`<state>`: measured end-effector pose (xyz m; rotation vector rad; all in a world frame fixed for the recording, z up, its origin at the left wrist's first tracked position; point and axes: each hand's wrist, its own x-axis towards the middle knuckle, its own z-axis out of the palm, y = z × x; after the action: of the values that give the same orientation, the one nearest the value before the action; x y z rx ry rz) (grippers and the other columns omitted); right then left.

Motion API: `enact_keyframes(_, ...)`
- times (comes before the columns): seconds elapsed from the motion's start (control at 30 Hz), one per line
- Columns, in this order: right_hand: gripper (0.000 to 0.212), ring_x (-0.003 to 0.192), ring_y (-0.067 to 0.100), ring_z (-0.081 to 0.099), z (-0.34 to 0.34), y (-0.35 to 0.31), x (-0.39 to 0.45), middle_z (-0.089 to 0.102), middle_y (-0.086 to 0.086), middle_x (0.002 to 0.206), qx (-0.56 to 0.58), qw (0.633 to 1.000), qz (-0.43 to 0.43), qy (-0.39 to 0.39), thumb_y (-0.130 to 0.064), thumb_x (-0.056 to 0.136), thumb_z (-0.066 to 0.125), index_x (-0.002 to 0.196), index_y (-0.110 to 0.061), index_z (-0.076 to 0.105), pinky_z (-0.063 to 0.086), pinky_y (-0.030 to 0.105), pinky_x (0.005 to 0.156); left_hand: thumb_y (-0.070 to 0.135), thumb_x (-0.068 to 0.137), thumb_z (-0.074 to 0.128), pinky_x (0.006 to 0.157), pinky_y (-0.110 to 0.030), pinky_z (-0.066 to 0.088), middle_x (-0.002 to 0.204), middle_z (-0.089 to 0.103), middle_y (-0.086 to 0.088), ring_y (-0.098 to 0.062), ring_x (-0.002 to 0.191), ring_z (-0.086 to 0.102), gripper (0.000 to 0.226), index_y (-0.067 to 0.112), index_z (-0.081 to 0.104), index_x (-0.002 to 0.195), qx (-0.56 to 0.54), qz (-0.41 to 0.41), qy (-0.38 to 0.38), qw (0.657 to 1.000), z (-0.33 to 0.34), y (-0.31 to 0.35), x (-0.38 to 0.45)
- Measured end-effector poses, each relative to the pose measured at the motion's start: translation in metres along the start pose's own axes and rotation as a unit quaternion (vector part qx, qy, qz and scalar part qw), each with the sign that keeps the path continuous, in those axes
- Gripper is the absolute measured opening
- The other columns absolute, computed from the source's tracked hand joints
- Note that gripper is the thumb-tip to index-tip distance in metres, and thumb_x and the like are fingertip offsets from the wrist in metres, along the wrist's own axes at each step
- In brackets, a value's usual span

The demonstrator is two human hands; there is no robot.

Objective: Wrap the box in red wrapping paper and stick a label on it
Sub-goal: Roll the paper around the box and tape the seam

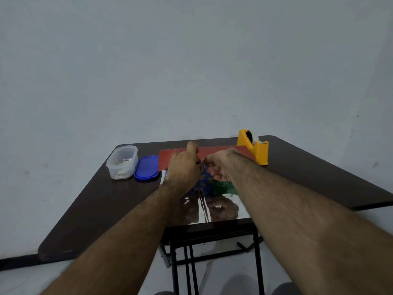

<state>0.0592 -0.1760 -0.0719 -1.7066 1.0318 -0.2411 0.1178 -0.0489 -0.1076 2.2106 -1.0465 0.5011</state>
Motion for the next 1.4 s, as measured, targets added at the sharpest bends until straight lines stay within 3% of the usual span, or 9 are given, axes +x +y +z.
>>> enact_keyframes(0.13,0.066,0.072,0.019,0.072,-0.002,0.010,-0.003,0.077,0.008,0.084,-0.072,0.997,0.010,0.006,-0.069,0.087,0.071,0.097,-0.004,0.070,0.056,0.032,0.060,0.018,0.095,0.076,0.092,-0.043,0.053,0.094,0.072,0.004,-0.023,0.092,0.063,0.039,0.023,0.045,0.118,-0.008,-0.011,0.000,1.000,-0.002,0.000,0.001)
enact_keyframes(0.33,0.086,0.056,0.026,0.075,0.003,0.039,0.008,0.074,0.009,0.061,-0.071,0.991,-0.068,0.089,-0.086,0.067,0.073,0.086,-0.002,0.074,0.066,0.041,0.062,0.020,0.094,0.078,0.090,-0.046,0.056,0.092,0.070,0.004,-0.023,0.093,0.063,0.040,0.023,0.046,0.117,-0.029,-0.019,0.008,0.999,0.003,-0.004,0.001)
enact_keyframes(0.6,0.064,0.086,0.026,0.068,-0.002,0.046,-0.002,0.066,0.003,0.094,-0.312,0.919,-0.157,0.186,-0.064,0.073,0.088,0.103,-0.015,0.061,0.049,0.032,0.065,0.013,0.090,0.082,0.088,-0.047,0.062,0.106,0.076,0.005,-0.020,0.100,0.070,0.047,0.025,0.045,0.116,-0.049,-0.014,-0.008,0.999,0.002,-0.014,0.003)
enact_keyframes(0.73,0.047,0.077,0.026,0.066,-0.014,0.040,-0.009,0.066,0.004,0.083,-0.365,0.893,-0.217,0.150,-0.047,0.075,0.090,0.083,-0.013,0.058,0.047,0.029,0.059,0.015,0.090,0.082,0.087,-0.047,0.062,0.107,0.077,0.004,-0.020,0.101,0.070,0.047,0.025,0.046,0.116,-0.052,-0.010,-0.006,0.999,0.002,-0.015,0.003)
enact_keyframes(0.83,0.030,0.067,0.021,0.061,-0.028,0.038,-0.012,0.061,-0.001,0.066,-0.354,0.853,-0.361,0.126,-0.032,0.079,0.081,0.066,-0.015,0.060,0.038,0.024,0.054,0.014,0.090,0.082,0.087,-0.047,0.062,0.105,0.076,0.006,-0.020,0.099,0.070,0.047,0.026,0.045,0.116,-0.046,-0.004,-0.007,0.999,0.001,-0.014,0.002)
enact_keyframes(0.97,0.011,0.079,0.013,0.056,-0.031,0.033,-0.013,0.058,-0.011,0.083,-0.298,0.788,-0.518,0.151,-0.028,0.090,0.075,0.101,-0.027,0.075,0.044,0.030,0.068,0.017,0.090,0.083,0.084,-0.048,0.060,0.101,0.075,0.004,-0.022,0.094,0.068,0.047,0.025,0.044,0.115,-0.047,0.000,-0.007,0.999,0.000,-0.013,0.001)
enact_keyframes(1.03,0.027,0.086,0.015,0.052,-0.027,0.027,-0.008,0.053,-0.008,0.089,-0.326,0.772,-0.530,0.134,-0.030,0.097,0.071,0.123,-0.029,0.077,0.038,0.031,0.070,0.017,0.090,0.083,0.082,-0.047,0.060,0.099,0.075,0.003,-0.023,0.091,0.069,0.047,0.025,0.043,0.114,-0.048,0.000,-0.002,0.999,0.001,-0.013,0.001)
enact_keyframes(1.13,0.025,0.090,0.017,0.050,-0.022,0.025,-0.004,0.050,-0.005,0.088,-0.391,0.749,-0.516,0.141,-0.039,0.101,0.066,0.117,-0.026,0.081,0.036,0.032,0.070,0.017,0.090,0.083,0.079,-0.046,0.061,0.096,0.074,0.005,-0.021,0.089,0.068,0.047,0.026,0.043,0.113,-0.045,0.001,0.002,0.999,0.002,-0.014,0.002)
enact_keyframes(1.4,0.029,0.098,0.018,0.061,-0.028,0.034,0.000,0.061,-0.009,0.092,-0.360,0.771,-0.494,0.175,-0.047,0.090,0.079,0.112,-0.027,0.082,0.051,0.032,0.079,0.012,0.090,0.080,0.083,-0.046,0.063,0.106,0.077,0.005,-0.019,0.098,0.069,0.048,0.030,0.041,0.111,-0.029,0.006,-0.002,1.000,0.004,-0.020,0.003)
